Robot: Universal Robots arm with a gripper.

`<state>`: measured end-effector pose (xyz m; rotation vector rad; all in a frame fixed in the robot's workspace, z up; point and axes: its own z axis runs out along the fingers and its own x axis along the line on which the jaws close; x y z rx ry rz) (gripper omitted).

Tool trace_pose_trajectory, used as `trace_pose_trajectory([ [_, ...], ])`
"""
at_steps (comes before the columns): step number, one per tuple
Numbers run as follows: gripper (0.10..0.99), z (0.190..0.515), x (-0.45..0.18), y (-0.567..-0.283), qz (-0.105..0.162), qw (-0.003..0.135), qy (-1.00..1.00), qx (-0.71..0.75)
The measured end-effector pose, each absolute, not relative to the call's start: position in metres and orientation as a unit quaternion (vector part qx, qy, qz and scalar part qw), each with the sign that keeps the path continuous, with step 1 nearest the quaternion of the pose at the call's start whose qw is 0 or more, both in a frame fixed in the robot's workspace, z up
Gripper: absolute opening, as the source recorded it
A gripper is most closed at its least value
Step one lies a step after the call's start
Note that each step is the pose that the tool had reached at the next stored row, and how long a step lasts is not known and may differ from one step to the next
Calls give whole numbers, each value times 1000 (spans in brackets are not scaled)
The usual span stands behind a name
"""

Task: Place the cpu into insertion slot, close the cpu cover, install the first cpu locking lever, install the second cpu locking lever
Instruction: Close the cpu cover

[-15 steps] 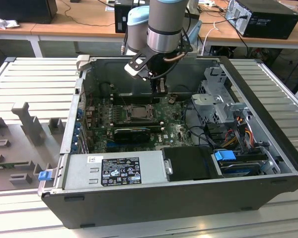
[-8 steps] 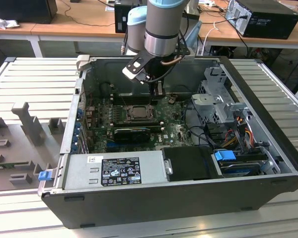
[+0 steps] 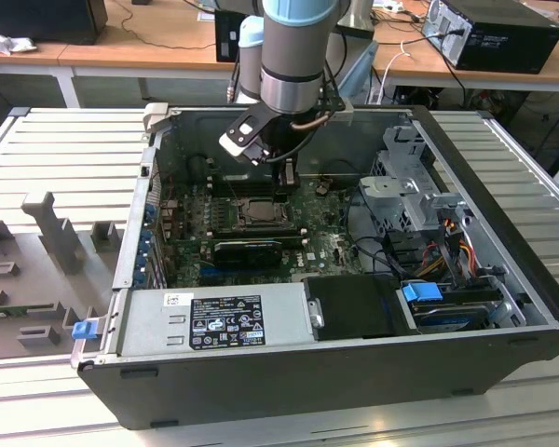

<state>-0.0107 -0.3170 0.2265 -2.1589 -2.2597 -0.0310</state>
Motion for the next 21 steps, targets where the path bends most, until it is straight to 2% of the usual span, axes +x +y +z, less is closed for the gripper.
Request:
trace_pose_trajectory([
  [21, 106, 220, -34, -317, -10, 8, -725, -688],
])
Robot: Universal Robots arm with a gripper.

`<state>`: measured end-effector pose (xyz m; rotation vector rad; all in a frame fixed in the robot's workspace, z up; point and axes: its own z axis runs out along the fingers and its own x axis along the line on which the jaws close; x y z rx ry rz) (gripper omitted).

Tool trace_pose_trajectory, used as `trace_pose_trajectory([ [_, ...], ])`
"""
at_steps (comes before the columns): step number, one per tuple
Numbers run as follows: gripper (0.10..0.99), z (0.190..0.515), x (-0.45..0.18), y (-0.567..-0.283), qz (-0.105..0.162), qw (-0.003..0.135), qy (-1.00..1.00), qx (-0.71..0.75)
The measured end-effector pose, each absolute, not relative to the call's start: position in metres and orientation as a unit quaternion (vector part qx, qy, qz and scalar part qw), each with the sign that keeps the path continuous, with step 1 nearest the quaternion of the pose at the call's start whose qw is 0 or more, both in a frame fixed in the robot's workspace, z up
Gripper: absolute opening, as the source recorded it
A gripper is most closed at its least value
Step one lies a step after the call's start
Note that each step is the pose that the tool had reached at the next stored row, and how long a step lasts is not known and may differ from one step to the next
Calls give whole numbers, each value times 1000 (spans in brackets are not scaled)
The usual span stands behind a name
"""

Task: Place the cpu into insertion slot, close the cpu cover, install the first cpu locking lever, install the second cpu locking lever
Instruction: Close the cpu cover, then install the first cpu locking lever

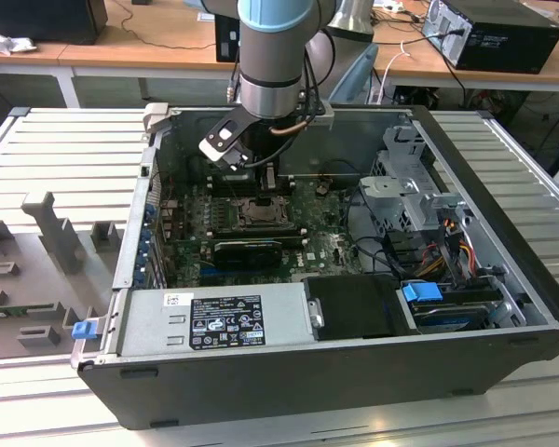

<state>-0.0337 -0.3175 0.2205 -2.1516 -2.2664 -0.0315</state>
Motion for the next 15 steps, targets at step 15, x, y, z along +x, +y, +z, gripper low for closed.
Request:
trace_pose_trajectory([
  [15, 106, 245, -37, -318, -10, 8, -725, -688],
])
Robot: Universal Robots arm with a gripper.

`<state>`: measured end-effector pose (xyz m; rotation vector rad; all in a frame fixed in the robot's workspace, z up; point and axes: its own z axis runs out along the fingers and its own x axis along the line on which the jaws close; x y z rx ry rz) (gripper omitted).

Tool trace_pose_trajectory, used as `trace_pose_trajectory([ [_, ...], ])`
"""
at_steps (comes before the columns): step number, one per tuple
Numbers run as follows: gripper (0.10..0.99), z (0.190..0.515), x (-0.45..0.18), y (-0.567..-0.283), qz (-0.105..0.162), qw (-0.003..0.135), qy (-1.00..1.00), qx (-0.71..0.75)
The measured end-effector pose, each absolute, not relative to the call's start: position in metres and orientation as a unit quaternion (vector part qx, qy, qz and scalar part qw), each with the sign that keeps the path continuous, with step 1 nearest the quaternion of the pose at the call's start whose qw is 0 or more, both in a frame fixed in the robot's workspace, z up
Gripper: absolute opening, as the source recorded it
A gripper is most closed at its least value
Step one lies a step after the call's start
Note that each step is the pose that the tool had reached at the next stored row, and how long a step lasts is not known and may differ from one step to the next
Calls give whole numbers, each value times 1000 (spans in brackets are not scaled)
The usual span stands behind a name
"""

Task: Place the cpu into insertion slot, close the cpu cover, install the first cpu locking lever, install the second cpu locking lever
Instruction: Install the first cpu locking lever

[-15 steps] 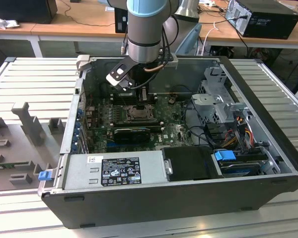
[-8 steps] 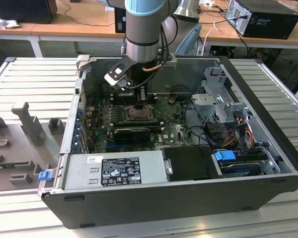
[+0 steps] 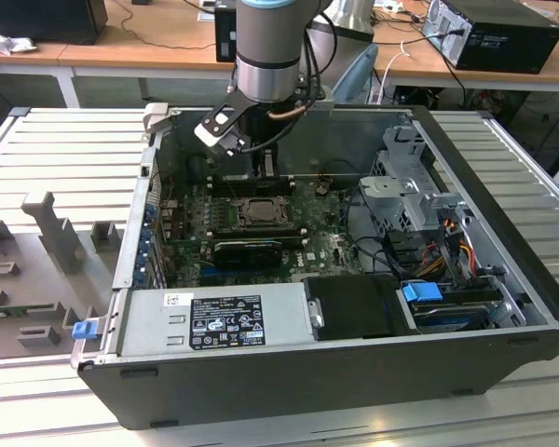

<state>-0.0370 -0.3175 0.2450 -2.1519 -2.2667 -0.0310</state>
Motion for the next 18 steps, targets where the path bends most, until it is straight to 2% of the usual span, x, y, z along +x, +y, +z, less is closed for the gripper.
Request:
trace_pose_trajectory([
  [18, 106, 248, -37, -318, -8, 10, -843, -538],
])
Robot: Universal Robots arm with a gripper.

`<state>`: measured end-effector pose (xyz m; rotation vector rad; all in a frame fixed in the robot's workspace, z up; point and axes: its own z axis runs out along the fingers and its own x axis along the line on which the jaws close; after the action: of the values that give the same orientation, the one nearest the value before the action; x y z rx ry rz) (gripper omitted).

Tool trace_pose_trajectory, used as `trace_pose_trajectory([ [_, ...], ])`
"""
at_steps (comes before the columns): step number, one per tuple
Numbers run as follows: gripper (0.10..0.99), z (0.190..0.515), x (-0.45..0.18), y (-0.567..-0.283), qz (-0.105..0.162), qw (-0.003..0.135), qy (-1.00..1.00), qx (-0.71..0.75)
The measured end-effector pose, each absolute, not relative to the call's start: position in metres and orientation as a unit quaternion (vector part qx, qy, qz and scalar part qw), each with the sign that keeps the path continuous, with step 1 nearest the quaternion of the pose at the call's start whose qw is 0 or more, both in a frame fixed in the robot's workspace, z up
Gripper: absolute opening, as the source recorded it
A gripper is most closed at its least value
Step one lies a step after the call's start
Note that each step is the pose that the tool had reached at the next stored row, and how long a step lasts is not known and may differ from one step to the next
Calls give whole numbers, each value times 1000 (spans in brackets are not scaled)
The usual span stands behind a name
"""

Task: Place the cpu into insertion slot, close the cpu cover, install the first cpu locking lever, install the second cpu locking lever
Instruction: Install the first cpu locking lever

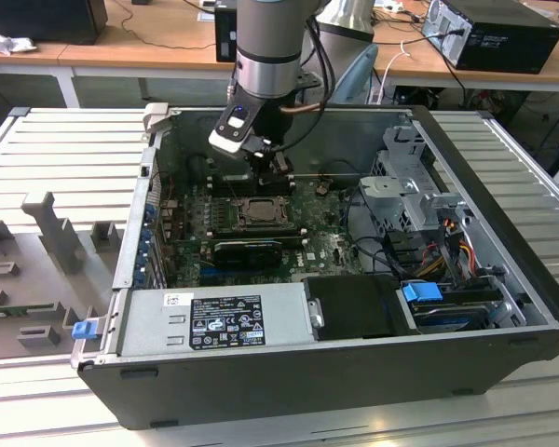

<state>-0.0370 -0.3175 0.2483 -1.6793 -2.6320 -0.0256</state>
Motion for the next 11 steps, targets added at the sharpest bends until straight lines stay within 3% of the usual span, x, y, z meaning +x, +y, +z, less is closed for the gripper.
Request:
trace_pose_trajectory([
  [11, 106, 248, -37, -318, -7, 11, -900, -435],
])
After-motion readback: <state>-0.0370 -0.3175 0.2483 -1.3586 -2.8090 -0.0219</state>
